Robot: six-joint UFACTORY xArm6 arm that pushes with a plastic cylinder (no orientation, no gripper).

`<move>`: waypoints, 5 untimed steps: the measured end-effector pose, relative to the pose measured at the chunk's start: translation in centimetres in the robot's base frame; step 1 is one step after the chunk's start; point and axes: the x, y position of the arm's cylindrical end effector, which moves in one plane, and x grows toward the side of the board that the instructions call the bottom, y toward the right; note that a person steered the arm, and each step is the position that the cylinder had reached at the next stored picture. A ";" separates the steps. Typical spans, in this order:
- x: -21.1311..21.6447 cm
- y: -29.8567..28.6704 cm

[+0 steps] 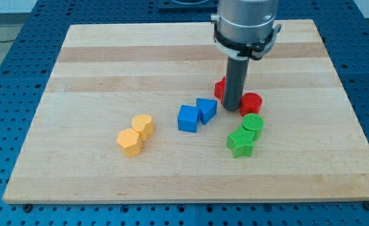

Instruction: Move the red star diagonal top right to the blue triangle

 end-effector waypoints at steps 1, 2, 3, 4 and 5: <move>-1.9 0.8; -0.6 -0.5; -0.7 -2.5; -2.6 -2.4; -6.1 0.7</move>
